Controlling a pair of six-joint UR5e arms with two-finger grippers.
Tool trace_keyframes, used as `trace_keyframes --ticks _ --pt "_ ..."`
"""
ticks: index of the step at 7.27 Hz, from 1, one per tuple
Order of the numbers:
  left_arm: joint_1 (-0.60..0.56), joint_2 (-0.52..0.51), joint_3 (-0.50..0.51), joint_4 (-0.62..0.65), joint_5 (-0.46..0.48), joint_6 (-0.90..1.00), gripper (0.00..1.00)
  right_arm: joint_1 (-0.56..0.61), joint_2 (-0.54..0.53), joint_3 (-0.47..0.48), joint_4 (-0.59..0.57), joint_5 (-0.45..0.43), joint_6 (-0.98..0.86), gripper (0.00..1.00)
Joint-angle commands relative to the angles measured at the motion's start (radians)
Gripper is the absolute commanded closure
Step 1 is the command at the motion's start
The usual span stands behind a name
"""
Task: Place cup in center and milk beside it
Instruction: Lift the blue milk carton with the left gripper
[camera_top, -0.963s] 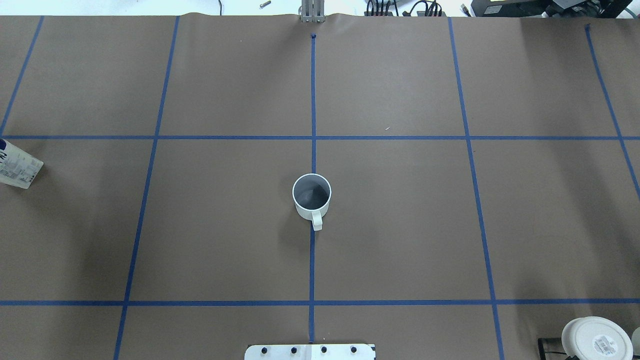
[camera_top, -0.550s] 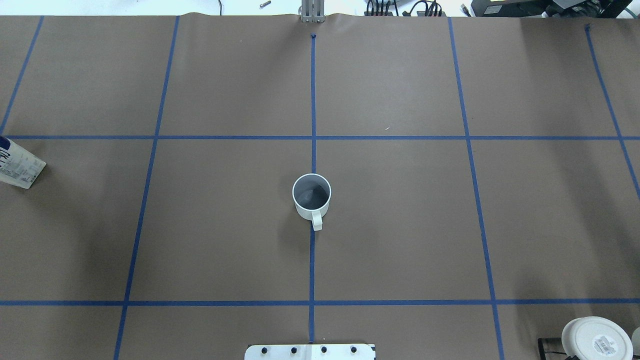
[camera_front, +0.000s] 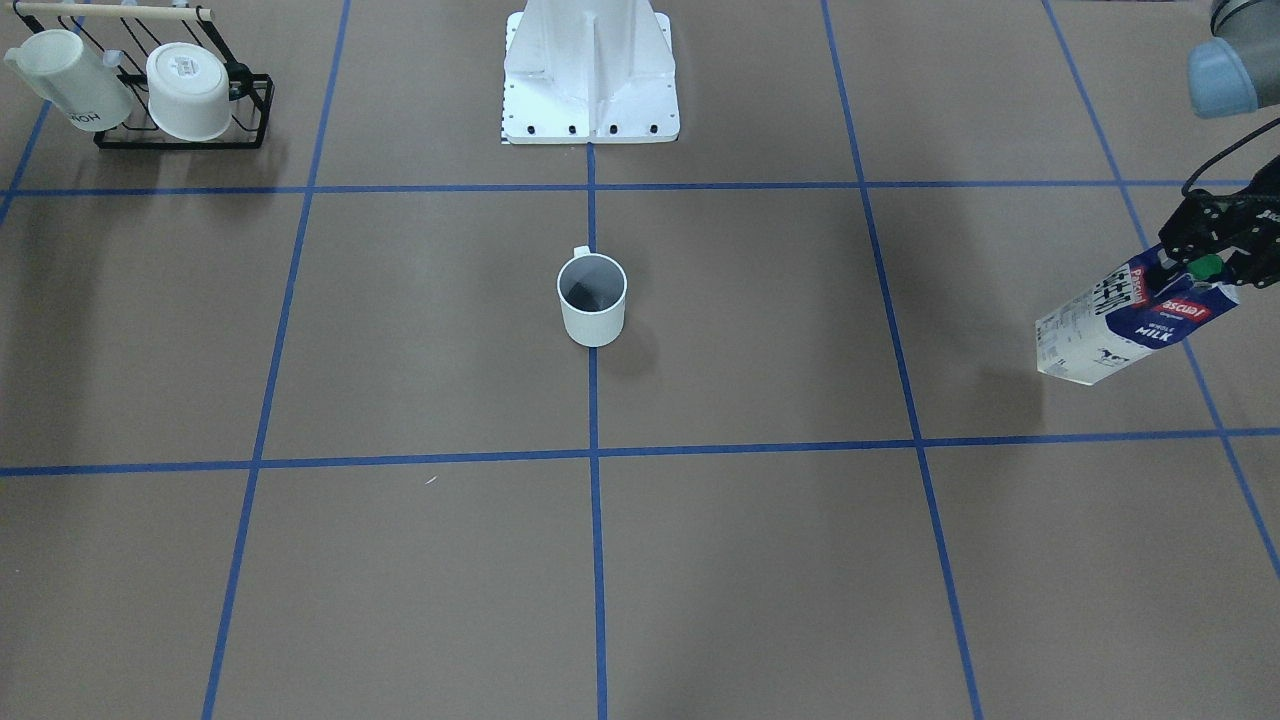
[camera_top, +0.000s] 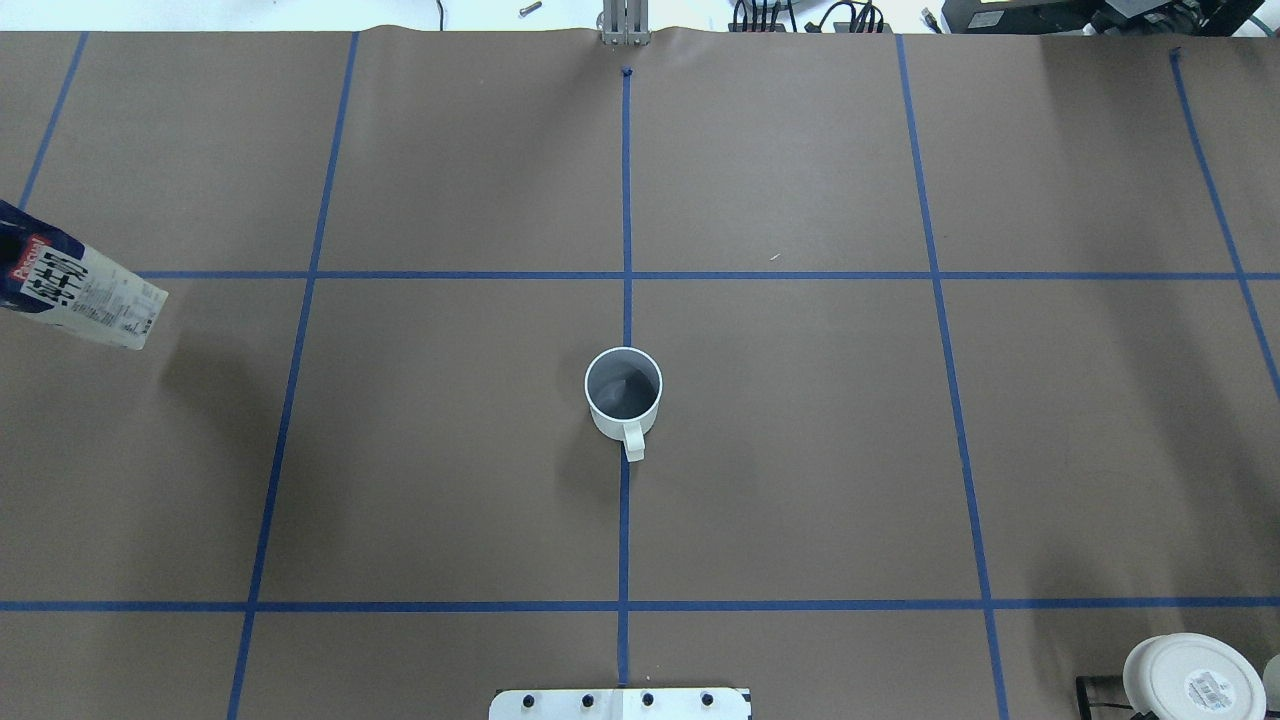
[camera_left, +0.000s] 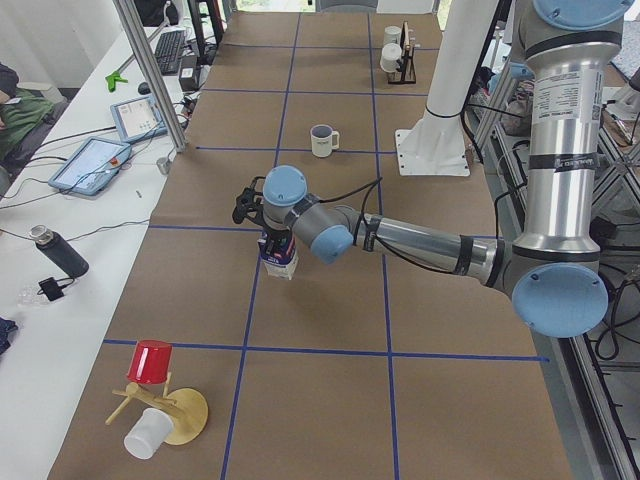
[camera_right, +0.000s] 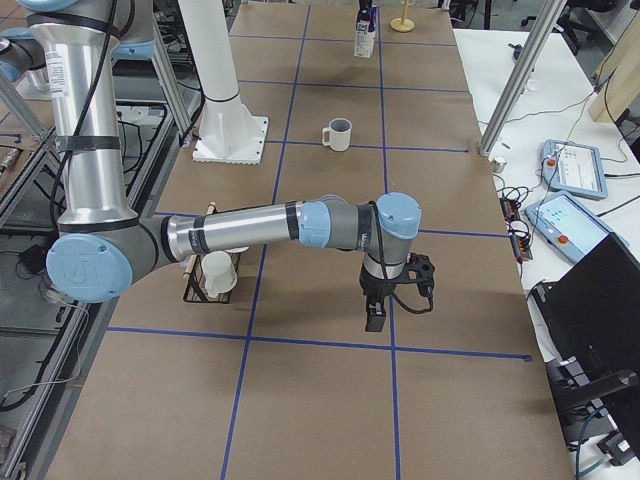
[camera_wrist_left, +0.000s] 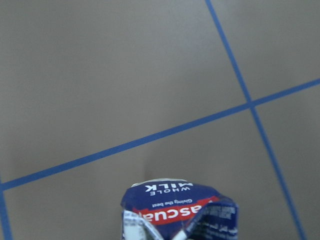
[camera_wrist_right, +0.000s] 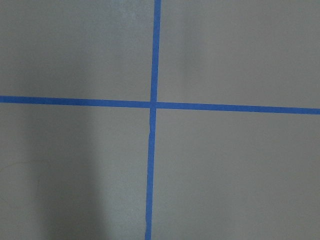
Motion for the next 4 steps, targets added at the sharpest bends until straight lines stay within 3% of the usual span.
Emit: trace_keyframes --ticks 1,3,4 --pt "0.148 -0.066 -0.108 0.003 0.094 -0.330 1.00 0.000 -0.001 0.003 0.000 0.002 -0.001 0.00" --pt "0.316 -0.207 -0.139 0.051 0.185 -0.576 1.00 0.000 -0.001 0.001 0.000 0.002 -0.001 0.00" --pt "0.386 -0.296 -0.171 0.190 0.248 -0.621 1.00 0.000 -0.001 0.001 0.000 0.002 0.001 0.00"
